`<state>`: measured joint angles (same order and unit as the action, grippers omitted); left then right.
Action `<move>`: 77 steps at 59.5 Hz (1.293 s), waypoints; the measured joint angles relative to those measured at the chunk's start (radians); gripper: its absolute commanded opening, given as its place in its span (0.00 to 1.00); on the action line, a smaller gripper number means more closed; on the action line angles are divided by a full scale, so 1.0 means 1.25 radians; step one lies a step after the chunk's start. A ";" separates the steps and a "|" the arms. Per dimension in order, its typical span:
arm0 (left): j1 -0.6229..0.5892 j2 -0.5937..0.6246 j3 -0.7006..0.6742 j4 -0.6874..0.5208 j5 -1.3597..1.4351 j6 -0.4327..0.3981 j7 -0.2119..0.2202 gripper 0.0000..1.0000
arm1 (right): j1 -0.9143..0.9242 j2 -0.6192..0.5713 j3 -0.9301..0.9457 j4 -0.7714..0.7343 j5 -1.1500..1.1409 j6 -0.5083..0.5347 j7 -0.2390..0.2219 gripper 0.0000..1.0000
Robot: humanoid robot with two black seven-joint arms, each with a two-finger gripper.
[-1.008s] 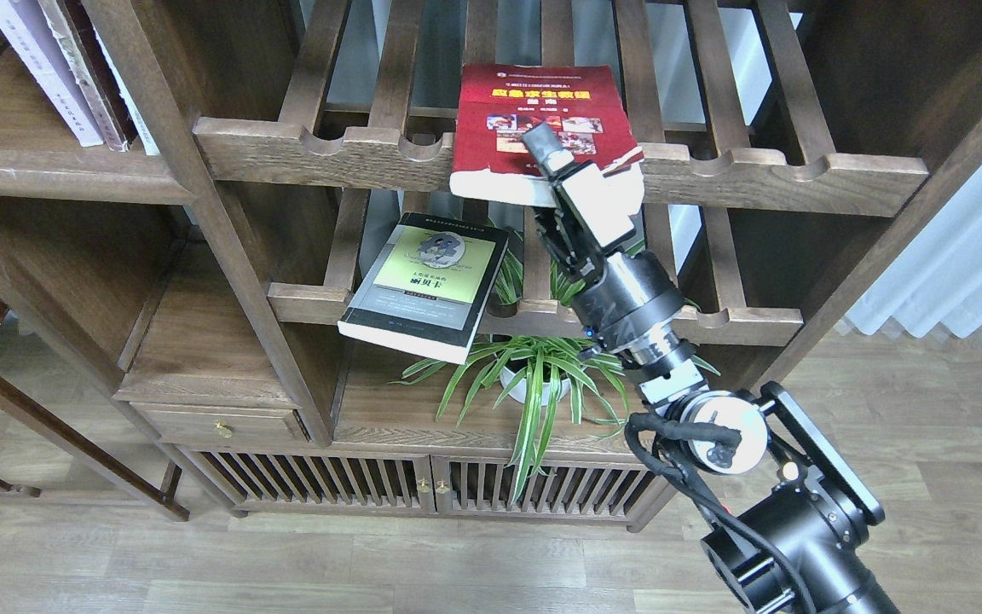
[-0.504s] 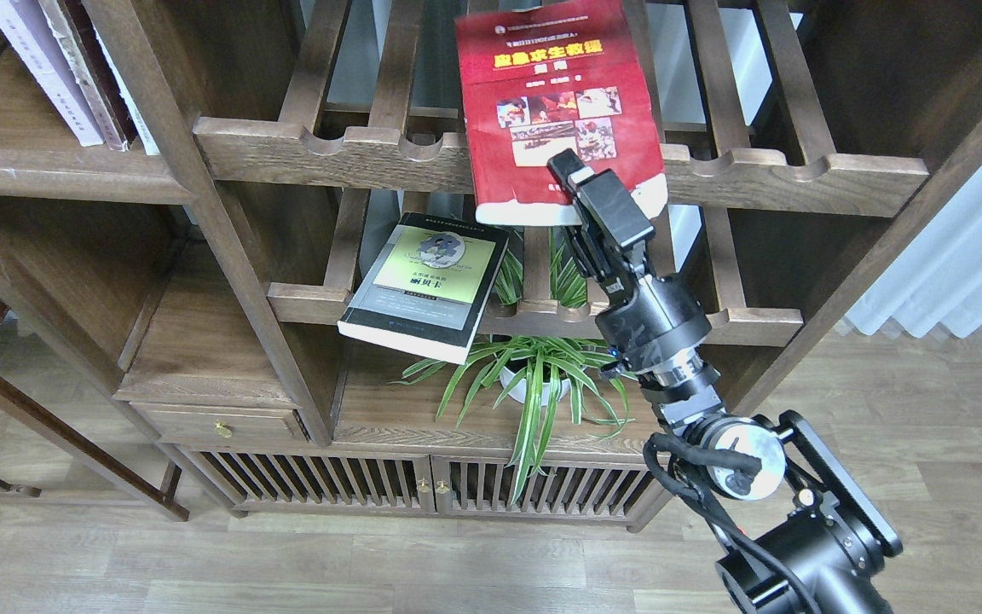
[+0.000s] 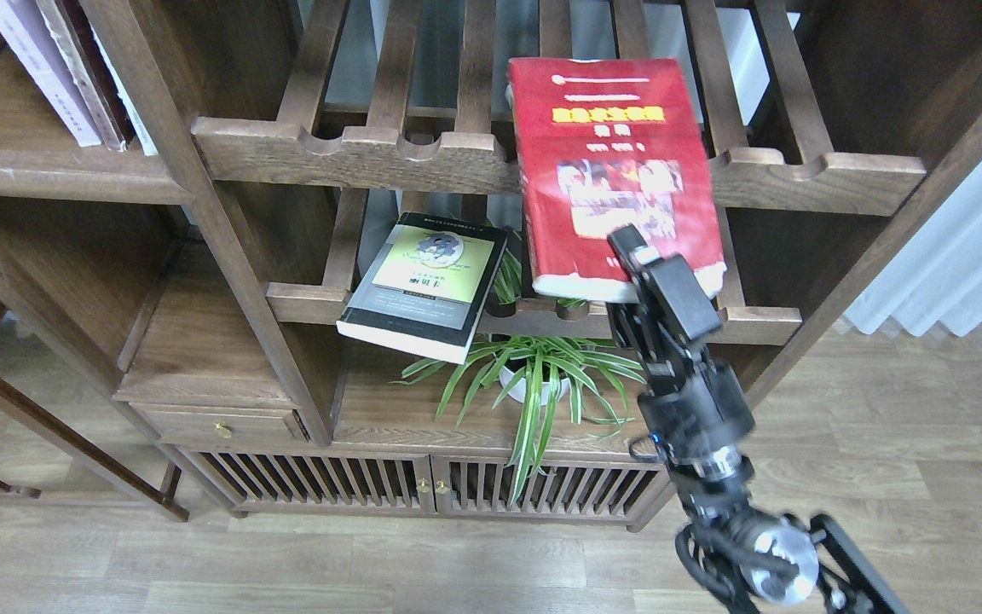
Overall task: Organize books on shelf
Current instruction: 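Pull the red book down off the shelf with the right gripper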
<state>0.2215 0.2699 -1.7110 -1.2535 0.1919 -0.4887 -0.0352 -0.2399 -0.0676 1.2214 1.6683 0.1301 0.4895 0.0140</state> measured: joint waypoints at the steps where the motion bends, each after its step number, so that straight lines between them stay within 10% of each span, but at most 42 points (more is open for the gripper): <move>1: 0.000 0.000 0.002 0.001 0.000 0.000 0.000 1.00 | -0.007 -0.005 0.001 0.000 0.001 0.000 0.000 0.05; 77: -0.002 -0.112 0.414 0.025 -0.073 0.000 -0.005 1.00 | -0.234 -0.147 -0.061 -0.176 0.116 -0.001 -0.009 0.06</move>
<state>0.2189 0.1304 -1.1938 -1.2225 0.1010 -0.4887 -0.0418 -0.5325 -0.2508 1.1452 1.4477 0.2751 0.4887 0.0022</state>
